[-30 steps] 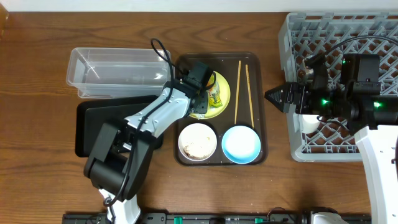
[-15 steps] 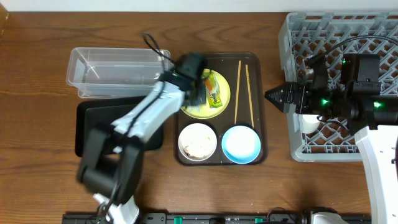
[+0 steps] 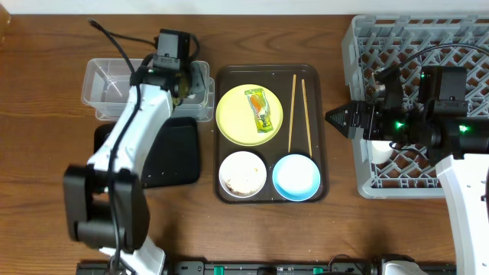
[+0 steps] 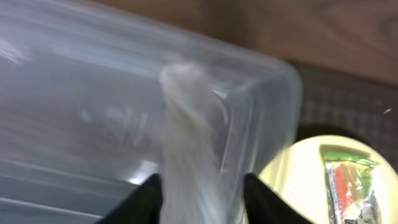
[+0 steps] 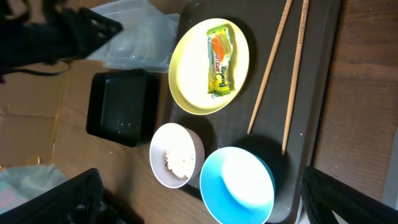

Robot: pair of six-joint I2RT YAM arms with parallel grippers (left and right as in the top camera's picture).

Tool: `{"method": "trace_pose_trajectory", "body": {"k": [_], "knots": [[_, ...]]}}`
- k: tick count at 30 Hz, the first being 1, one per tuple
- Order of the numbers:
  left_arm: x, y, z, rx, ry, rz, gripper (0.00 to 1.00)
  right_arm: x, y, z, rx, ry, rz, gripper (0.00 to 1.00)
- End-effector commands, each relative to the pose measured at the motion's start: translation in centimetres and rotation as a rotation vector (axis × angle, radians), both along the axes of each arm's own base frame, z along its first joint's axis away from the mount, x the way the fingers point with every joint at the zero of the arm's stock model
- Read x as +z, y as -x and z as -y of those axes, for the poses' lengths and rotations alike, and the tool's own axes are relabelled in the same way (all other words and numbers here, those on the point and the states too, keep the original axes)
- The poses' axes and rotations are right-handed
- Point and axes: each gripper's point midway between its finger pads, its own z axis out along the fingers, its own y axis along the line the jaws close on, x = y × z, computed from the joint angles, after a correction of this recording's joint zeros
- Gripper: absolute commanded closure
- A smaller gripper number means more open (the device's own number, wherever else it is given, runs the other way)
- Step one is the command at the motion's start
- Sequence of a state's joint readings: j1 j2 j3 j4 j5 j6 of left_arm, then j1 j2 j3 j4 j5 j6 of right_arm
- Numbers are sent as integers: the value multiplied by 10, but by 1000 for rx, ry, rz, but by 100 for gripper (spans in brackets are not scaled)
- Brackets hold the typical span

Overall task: Sort waste into correct bins and load items into the dishwasher rack
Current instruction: 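Grasp the snack wrapper with the left gripper, drop it in the clear bin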

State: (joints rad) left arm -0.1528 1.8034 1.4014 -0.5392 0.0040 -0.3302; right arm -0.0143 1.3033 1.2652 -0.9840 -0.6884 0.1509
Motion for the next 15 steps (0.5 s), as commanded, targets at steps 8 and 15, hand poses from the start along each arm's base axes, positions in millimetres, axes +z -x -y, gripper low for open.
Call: {"method": "trace_pose_trajectory", "body": {"k": [8,15], "knots": [[27,25,91,-228,77,36,48,3,2,-6,30,-6,6,1],[-34,40,139,-311,-9,-71,48,-2,5,-3,17,15,-14,1]]}}
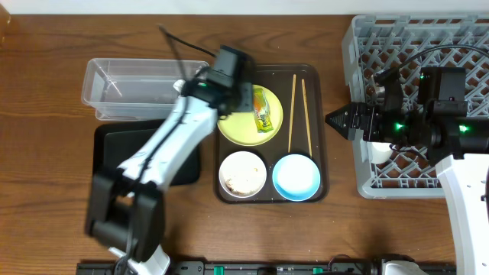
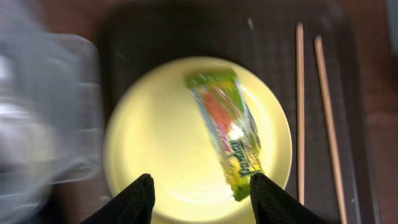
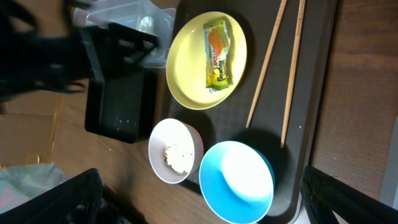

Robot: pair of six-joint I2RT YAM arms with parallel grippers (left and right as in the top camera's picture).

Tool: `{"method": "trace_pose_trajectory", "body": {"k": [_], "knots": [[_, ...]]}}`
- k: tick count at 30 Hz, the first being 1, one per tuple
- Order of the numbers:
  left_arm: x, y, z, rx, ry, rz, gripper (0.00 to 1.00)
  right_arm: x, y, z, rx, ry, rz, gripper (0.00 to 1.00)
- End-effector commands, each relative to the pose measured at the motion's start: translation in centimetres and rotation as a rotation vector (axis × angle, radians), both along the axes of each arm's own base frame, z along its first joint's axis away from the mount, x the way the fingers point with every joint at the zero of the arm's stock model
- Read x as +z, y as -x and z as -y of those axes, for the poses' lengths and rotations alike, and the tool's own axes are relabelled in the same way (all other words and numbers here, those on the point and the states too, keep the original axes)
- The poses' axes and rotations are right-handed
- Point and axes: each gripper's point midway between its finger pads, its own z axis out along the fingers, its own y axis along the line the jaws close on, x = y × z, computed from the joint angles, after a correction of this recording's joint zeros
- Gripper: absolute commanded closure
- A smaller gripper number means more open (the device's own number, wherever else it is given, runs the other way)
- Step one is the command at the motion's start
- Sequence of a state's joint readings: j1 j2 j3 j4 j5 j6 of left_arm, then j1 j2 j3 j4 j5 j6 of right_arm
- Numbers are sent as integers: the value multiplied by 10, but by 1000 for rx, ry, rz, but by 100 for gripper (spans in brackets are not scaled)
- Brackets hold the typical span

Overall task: Sort waste into correct bins and load items into the dishwasher rack
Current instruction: 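Grasp the snack wrapper with the left gripper, drop it in the clear bin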

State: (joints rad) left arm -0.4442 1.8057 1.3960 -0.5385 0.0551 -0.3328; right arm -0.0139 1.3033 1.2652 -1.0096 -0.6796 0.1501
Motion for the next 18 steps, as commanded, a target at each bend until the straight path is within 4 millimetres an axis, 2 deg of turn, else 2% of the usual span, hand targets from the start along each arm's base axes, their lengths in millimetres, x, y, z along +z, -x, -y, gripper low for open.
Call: {"method": "trace_pose_trajectory", "body": {"k": [1,4,7,11,12,14,15,16,18], "knots": [[-42,0,10,4,-57,-58,48,2,1,-4,20,7,10,1],[-66,3,24,-1,-58,-92,48,1,1,-4,21,7,8,1],[-82,8,42,-42,-38,-114,34,1,1,-5,24,6,8,1],[-105,12,50,-64,-46,-148,36,1,1,-5,24,6,8,1],[-111,13,50,-63,-51,-157,43,1,1,-5,23,6,8,1],[-117,15,47,-60,-60,-173,73,1,1,-5,23,6,7,1],[-117,15,46,-59,-62,-177,91,1,2,-5,23,6,6,1],[-114,15,46,-57,-61,-175,94,1,2,-5,24,6,5,1],[-102,11,43,-49,-49,-155,94,1,2,-5,24,6,5,1]]}}
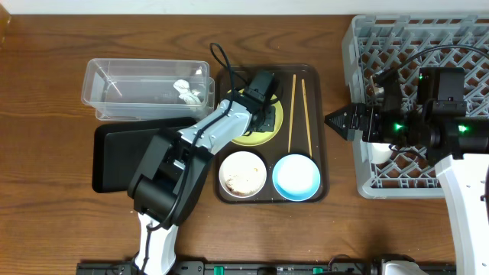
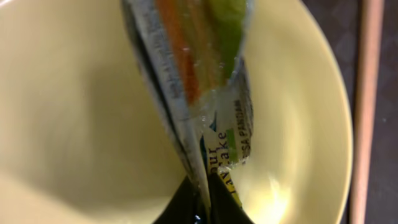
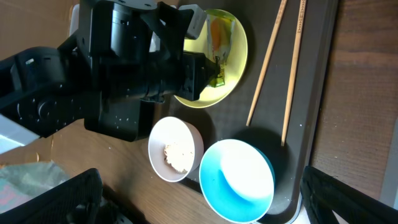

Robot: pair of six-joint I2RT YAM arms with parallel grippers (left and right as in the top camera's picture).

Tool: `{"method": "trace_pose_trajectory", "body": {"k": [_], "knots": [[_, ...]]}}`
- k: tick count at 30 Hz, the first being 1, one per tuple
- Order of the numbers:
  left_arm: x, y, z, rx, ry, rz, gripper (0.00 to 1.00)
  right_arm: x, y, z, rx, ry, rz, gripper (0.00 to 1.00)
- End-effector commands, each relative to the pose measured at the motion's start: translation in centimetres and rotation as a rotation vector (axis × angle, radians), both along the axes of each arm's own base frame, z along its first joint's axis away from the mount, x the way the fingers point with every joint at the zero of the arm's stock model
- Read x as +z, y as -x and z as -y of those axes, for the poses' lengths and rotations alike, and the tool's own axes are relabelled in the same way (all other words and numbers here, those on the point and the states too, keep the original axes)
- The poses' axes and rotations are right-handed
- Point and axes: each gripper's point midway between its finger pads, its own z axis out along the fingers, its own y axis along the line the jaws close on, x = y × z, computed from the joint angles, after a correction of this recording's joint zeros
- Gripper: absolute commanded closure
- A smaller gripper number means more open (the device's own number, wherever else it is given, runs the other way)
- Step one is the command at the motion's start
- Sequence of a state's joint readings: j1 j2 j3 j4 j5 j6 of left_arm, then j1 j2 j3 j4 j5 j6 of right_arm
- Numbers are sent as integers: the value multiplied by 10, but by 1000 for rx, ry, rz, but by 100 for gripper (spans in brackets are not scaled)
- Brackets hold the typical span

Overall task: Sort waste into correct bins and load items into the dishwasher rack
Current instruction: 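Grasp the snack wrapper with the left gripper, drop it in the clear bin, then grasp the pink bowl of rice with the left gripper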

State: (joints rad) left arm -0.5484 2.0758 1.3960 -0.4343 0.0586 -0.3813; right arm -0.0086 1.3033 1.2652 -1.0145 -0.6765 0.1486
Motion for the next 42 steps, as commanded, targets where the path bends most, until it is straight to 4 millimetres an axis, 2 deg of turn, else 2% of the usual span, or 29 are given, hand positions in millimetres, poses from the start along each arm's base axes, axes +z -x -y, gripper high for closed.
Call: {"method": "trace_pose_trajectory", "body": {"k": [1,6,9,11,13,16,19,20,22,23,25,28,32,36,39,42], "knots": [[17,-6,-5,18,17,18,94,2,0,-3,18,3,9,1],[91,-17,-25,66,77,135,94,2,0,-3,18,3,9,1],[130,-27,-57,140,78,220,94,2,1,-3,18,3,9,1],[144,-33,-82,197,65,250,94,2,1,-3,18,3,9,1],[146,-38,-107,254,45,250,94,2,1,-3,18,3,6,1],[134,-42,-142,368,35,203,94,1,2,-3,18,3,1,1],[120,-44,-164,420,17,163,93,1,2,-3,18,3,-1,1],[116,-43,-167,428,19,148,90,1,2,-3,18,3,-1,1],[113,-42,-169,431,34,125,83,1,2,-3,18,3,-2,1],[112,-41,-170,432,38,120,70,1,2,-3,18,3,-2,1],[116,-42,-174,441,40,129,52,1,3,-3,19,3,-2,1],[129,-42,-177,445,60,149,44,0,3,-3,19,4,-5,1],[161,-39,-175,435,84,201,37,0,3,-3,19,3,-5,1],[193,-24,-167,392,129,243,37,0,3,-3,19,3,-5,1],[199,-4,-149,317,144,205,38,0,3,-3,18,5,-5,1],[186,27,-128,239,104,102,39,-4,1,3,-2,41,-6,1]]}}
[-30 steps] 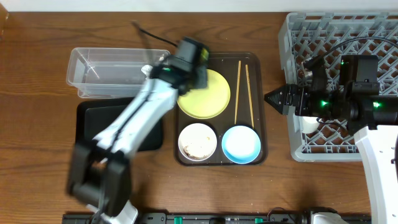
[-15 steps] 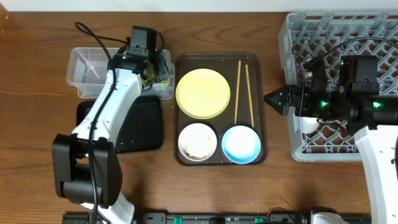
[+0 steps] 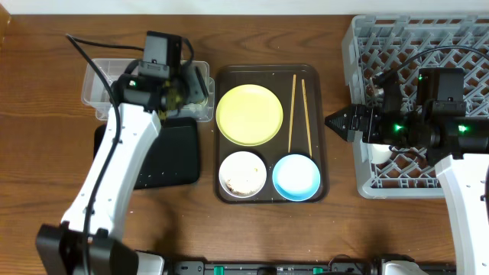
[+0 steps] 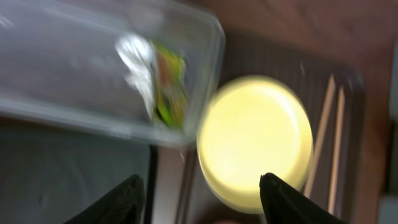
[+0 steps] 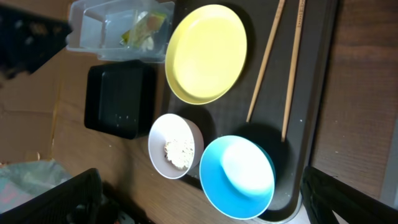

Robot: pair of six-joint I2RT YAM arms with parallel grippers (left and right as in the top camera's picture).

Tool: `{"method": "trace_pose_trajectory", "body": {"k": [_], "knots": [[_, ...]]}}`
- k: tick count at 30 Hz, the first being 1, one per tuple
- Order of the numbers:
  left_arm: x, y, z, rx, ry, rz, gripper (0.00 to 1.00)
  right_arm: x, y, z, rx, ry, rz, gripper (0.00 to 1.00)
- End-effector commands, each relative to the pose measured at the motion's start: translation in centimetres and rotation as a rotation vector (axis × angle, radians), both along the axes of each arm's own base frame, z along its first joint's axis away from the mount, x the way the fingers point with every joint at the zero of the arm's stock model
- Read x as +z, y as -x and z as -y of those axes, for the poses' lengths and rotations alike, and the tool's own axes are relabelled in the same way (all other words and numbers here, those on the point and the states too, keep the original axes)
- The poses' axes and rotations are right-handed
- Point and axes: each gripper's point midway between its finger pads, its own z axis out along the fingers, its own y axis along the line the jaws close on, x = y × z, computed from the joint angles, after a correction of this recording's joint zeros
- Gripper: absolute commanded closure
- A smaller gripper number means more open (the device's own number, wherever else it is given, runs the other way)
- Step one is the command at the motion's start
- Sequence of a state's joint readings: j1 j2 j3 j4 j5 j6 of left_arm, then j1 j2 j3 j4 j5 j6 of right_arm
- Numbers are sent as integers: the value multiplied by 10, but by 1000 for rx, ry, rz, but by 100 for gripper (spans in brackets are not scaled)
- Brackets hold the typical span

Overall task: Sort waste into correct bins and load items into the dishwasher rack
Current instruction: 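Grasp the pink bowl of rice with the left gripper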

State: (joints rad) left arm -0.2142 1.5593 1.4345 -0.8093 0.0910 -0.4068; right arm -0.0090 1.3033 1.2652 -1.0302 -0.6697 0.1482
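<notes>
The green-and-orange snack wrapper (image 4: 169,87) lies inside the clear bin (image 3: 99,84), next to a crumpled white scrap (image 4: 134,50). Above the bin's right end hangs my left gripper (image 4: 202,180), open and empty. The yellow plate (image 3: 250,114) on the dark tray (image 3: 321,137) is bare. A white bowl (image 3: 243,173) with food residue, a blue bowl (image 3: 296,177) and a pair of chopsticks (image 3: 298,111) share the tray. My right gripper (image 3: 330,120) is open at the left edge of the grey dishwasher rack (image 3: 428,46), holding nothing.
A black bin (image 3: 164,153) sits in front of the clear one, left of the tray. The rack fills the right side, with my right arm lying across it. Brown wooden table shows between tray and rack.
My left gripper was shut on the wrapper on the yellow plate. It is now open over the clear bin, the wrapper lies in that bin, and the plate is bare.
My left gripper stood at the clear bin with a crumpled white scrap between its fingers. Then it was open above the wrapper on the plate, then shut on it. Now both scrap and wrapper lie in the clear bin. The right arm has stayed at the rack.
</notes>
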Motion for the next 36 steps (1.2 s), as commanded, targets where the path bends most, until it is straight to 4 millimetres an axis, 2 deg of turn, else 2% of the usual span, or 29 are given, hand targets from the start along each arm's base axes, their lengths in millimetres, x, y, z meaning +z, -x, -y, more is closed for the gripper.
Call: {"method": "trace_pose_trajectory", "body": {"k": [1,7,10,13,16,22,26,30,36], "knots": [[-9,29,33,-134,-12,-88,41,-3,-2,4,-7,51,9,1],[-42,91,78,-267,-68,-258,42,-11,-7,19,-109,112,-33,1],[-59,110,93,-249,-75,-301,42,-21,-12,42,-239,210,-64,1],[-78,121,112,-278,-67,-298,42,-27,-16,65,-356,302,-83,1],[-98,125,131,-309,-57,-268,44,-27,-17,69,-374,316,-81,1],[-121,121,156,-329,-65,-223,46,-28,-16,69,-373,316,-85,1],[-142,125,161,-329,-101,-259,48,-28,-16,69,-373,317,-87,1],[-160,121,154,-289,-150,-276,55,-28,-15,69,-372,317,-90,1],[-166,122,154,-271,-149,-294,78,-31,-14,69,-371,319,-97,1]]}}
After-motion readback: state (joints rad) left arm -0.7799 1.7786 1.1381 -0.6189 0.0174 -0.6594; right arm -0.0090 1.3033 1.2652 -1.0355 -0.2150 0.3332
